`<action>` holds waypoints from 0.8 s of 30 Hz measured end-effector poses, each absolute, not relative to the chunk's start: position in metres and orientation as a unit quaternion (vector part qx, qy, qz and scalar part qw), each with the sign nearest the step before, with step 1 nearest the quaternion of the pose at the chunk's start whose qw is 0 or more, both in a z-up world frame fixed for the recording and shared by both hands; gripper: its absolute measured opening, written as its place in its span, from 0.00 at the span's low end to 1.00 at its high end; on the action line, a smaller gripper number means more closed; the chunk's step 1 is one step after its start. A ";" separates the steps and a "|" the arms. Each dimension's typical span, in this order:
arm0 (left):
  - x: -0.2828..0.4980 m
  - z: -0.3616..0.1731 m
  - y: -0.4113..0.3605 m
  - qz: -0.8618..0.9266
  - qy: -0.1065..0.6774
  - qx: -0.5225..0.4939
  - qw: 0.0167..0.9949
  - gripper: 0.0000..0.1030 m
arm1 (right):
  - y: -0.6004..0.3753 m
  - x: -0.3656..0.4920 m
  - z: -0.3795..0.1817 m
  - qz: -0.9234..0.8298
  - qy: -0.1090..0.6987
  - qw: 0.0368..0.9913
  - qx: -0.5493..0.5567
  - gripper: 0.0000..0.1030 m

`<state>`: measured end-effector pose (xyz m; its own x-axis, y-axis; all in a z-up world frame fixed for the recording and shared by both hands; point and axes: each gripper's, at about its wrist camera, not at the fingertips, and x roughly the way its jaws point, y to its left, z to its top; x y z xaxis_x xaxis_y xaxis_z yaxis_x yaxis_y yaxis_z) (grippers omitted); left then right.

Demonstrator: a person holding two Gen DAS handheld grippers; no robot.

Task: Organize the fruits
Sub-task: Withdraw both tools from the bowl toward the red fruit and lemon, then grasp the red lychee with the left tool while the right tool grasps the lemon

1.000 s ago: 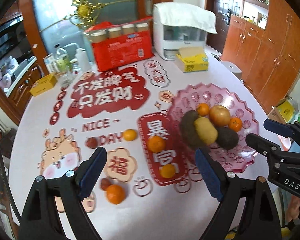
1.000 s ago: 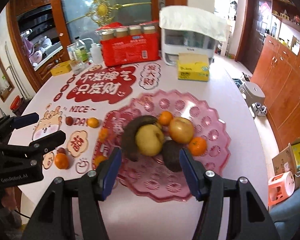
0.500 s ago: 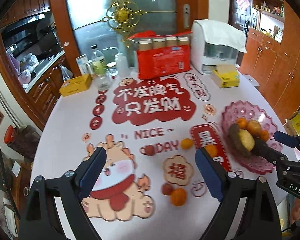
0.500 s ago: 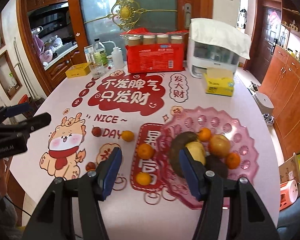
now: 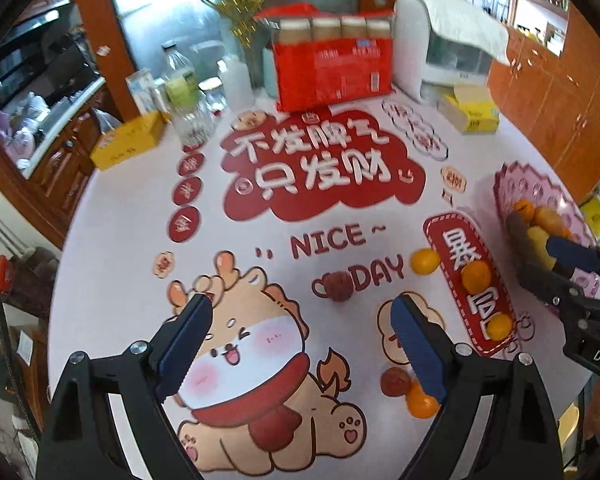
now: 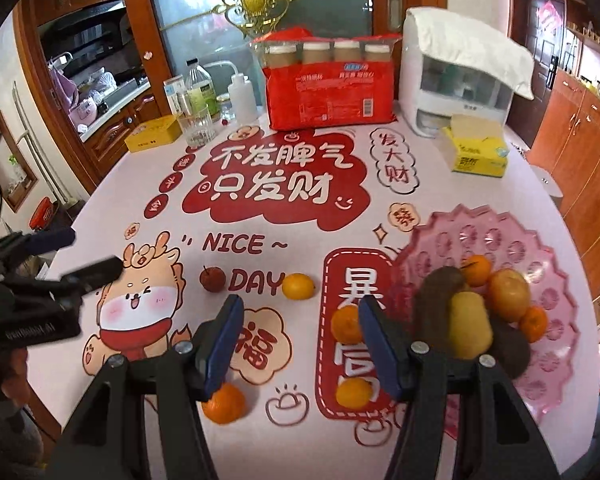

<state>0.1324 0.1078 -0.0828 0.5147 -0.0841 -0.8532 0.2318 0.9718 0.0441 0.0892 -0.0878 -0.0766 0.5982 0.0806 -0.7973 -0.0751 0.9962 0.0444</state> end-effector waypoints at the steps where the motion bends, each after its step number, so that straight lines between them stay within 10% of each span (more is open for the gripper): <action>1: 0.137 -0.090 0.107 -0.097 0.488 0.075 0.864 0.87 | -0.086 0.096 -0.083 0.044 0.451 0.891 0.004 0.58; 24: 0.206 -0.200 0.085 -0.137 0.562 0.044 0.815 0.73 | -0.071 0.181 -0.180 0.054 0.536 0.842 -0.007 0.48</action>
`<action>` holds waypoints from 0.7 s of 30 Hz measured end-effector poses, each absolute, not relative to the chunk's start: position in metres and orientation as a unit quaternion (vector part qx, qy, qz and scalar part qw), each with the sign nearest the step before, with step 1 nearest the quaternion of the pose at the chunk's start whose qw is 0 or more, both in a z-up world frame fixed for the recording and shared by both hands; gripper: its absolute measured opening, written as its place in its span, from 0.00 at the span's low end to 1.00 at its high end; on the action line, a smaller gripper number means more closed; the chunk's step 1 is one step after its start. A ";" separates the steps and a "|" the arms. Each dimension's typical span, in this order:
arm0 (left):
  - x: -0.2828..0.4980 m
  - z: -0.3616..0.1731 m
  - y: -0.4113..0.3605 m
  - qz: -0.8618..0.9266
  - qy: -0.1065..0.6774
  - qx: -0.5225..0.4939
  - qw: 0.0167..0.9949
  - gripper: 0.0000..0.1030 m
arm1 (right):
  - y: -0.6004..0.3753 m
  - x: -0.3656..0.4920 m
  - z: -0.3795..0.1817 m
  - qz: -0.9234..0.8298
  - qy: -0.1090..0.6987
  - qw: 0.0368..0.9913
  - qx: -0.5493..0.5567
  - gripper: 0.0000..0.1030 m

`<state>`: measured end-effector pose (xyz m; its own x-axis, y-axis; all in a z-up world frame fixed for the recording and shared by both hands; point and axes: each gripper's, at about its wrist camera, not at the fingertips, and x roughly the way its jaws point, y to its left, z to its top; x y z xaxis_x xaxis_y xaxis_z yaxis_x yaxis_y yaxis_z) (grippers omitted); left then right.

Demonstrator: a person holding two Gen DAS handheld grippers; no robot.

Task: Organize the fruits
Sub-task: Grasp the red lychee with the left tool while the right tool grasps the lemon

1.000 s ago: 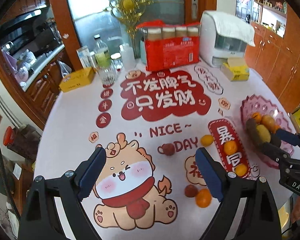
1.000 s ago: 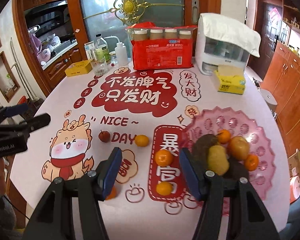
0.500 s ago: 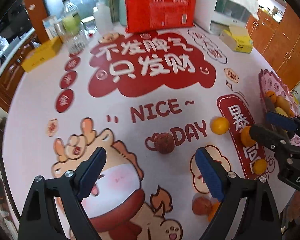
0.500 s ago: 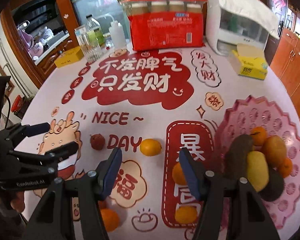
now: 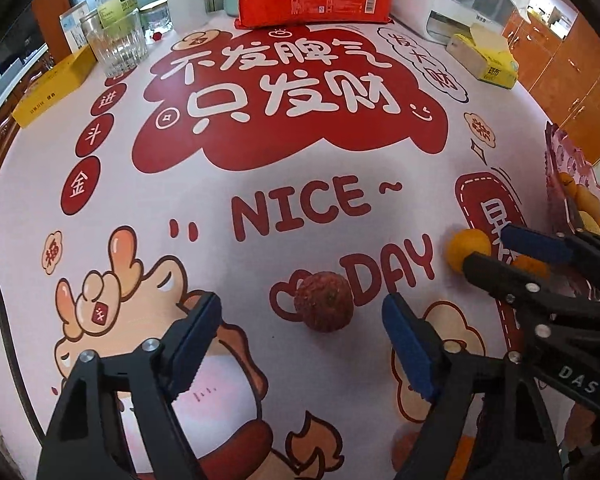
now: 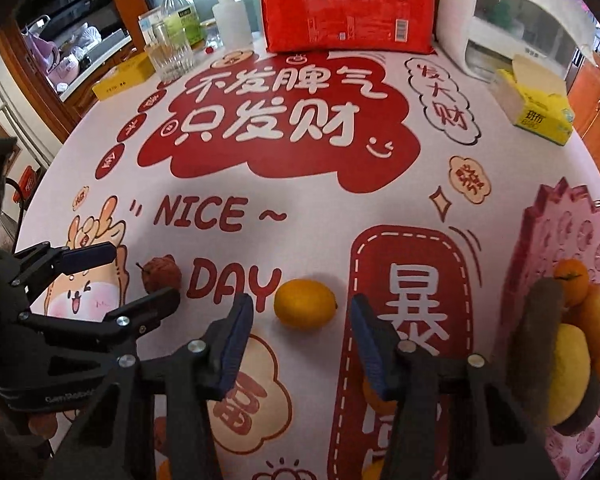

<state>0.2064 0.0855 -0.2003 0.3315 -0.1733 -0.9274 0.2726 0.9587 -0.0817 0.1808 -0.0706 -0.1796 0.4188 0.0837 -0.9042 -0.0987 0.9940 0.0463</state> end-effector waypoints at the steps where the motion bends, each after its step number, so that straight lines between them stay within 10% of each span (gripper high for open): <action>1: 0.207 -0.202 0.085 -0.139 0.563 0.043 0.813 0.71 | -0.071 0.182 -0.182 0.055 0.539 0.841 -0.007 0.47; 12: 0.207 -0.210 0.070 -0.149 0.566 0.049 0.809 0.30 | -0.074 0.187 -0.194 0.061 0.546 0.836 0.002 0.36; 21: 0.201 -0.200 0.071 -0.142 0.563 0.047 0.813 0.28 | -0.079 0.182 -0.190 0.064 0.540 0.839 0.013 0.35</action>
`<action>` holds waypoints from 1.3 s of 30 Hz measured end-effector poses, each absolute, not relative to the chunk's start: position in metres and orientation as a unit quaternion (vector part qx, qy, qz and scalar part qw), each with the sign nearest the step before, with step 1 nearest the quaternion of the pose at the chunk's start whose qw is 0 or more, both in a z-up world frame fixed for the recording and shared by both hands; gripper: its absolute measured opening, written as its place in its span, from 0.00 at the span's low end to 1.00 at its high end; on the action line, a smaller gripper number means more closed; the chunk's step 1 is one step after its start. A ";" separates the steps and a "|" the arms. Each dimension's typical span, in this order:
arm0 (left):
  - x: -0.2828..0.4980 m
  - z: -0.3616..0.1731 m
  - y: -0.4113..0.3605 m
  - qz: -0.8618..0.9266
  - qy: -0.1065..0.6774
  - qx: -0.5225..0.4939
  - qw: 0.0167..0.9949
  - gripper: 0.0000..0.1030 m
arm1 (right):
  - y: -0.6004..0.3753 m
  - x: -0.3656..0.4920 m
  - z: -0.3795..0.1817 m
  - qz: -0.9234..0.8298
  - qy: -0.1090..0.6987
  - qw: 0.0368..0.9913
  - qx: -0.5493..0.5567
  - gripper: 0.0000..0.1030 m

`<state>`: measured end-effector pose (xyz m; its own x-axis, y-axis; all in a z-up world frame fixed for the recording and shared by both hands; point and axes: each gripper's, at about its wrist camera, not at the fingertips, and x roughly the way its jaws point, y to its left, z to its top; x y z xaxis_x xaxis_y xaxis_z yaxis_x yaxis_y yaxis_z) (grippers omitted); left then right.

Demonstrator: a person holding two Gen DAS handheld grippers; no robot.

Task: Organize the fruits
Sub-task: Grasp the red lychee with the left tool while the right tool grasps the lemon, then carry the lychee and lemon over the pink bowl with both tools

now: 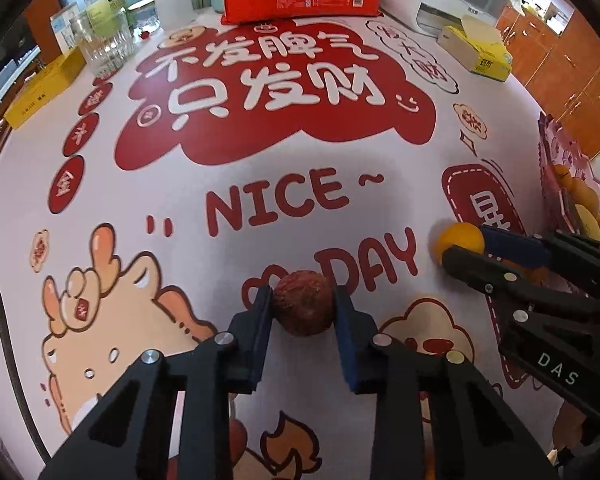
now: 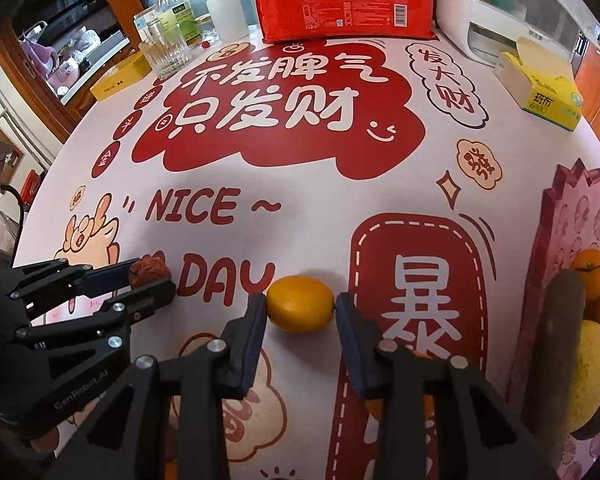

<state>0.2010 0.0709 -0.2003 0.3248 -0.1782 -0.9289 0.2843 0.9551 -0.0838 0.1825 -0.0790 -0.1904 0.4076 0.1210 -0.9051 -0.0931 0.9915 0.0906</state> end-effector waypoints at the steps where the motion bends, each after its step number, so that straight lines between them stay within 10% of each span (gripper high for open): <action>1: 0.199 -0.196 0.071 -0.142 0.560 0.048 0.815 0.28 | -0.079 0.181 -0.188 0.064 0.539 0.840 0.014 0.35; 39: 0.069 -0.018 -0.046 -0.218 0.434 0.043 0.873 0.27 | -0.159 0.015 -0.014 0.097 0.387 0.917 0.007 0.35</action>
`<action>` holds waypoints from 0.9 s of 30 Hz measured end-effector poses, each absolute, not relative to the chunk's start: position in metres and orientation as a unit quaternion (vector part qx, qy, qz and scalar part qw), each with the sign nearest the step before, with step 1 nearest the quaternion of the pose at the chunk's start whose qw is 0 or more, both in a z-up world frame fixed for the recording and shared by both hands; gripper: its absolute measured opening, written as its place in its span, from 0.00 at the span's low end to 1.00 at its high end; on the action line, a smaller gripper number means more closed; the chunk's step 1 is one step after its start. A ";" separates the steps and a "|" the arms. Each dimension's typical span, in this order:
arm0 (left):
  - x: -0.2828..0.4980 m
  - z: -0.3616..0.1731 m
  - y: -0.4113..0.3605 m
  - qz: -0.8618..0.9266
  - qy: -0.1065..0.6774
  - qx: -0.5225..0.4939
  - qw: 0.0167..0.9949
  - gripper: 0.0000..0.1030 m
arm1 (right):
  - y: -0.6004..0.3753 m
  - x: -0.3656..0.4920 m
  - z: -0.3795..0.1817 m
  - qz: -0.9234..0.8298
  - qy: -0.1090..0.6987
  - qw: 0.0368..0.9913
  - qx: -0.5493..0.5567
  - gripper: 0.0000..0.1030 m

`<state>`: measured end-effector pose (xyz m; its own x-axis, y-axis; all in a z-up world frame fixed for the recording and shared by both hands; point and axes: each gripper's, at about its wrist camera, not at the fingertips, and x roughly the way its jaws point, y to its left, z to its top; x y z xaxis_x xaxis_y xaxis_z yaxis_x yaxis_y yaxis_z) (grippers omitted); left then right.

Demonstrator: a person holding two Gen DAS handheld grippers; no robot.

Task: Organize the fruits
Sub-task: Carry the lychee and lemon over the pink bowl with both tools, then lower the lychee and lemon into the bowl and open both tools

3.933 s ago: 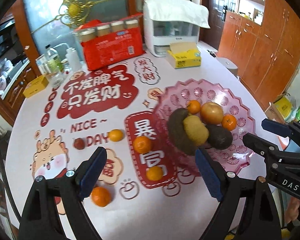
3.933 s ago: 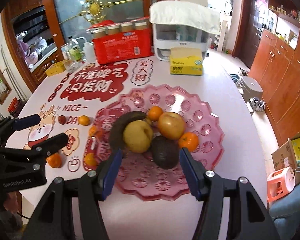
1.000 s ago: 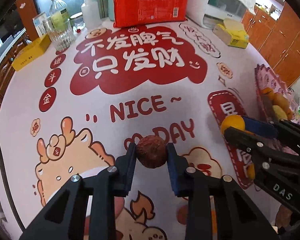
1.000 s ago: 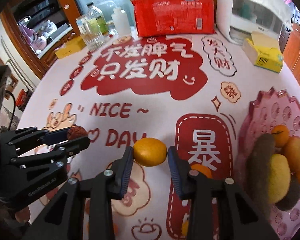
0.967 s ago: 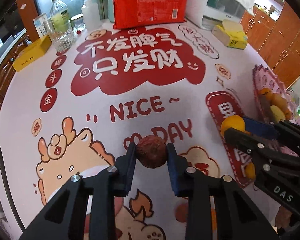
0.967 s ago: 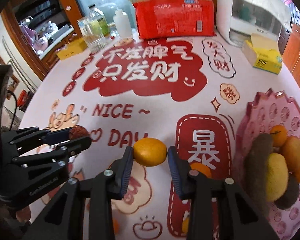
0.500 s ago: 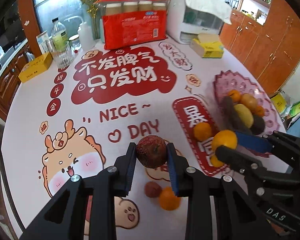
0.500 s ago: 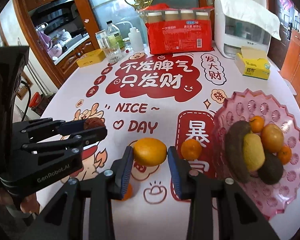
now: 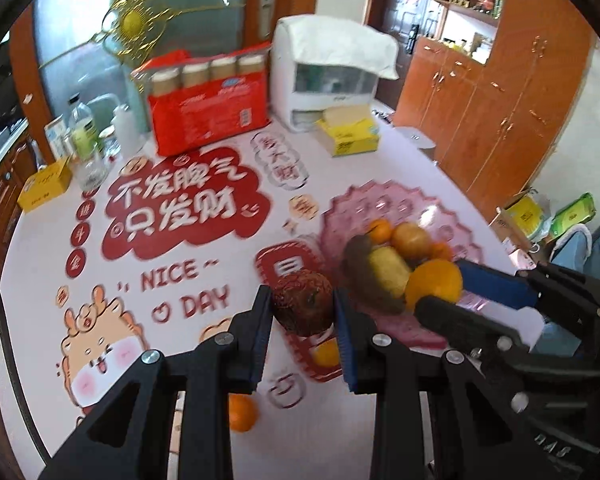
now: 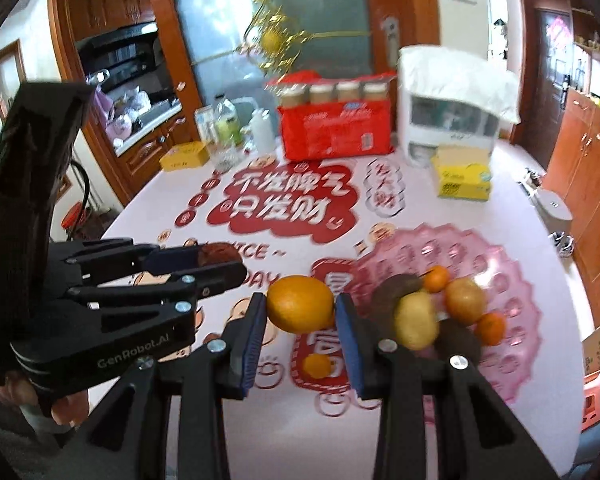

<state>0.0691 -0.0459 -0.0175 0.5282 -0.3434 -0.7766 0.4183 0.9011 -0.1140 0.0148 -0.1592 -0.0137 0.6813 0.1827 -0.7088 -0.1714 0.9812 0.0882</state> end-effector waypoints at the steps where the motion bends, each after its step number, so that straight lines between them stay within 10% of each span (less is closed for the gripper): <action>1: 0.068 -0.015 -0.053 -0.221 0.432 0.044 0.874 0.27 | -0.168 0.014 -0.009 0.093 0.383 0.919 0.008 0.35; 27: 0.142 -0.072 -0.244 -0.217 0.460 0.082 0.857 0.28 | -0.360 0.073 -0.059 0.008 0.437 0.899 0.007 0.35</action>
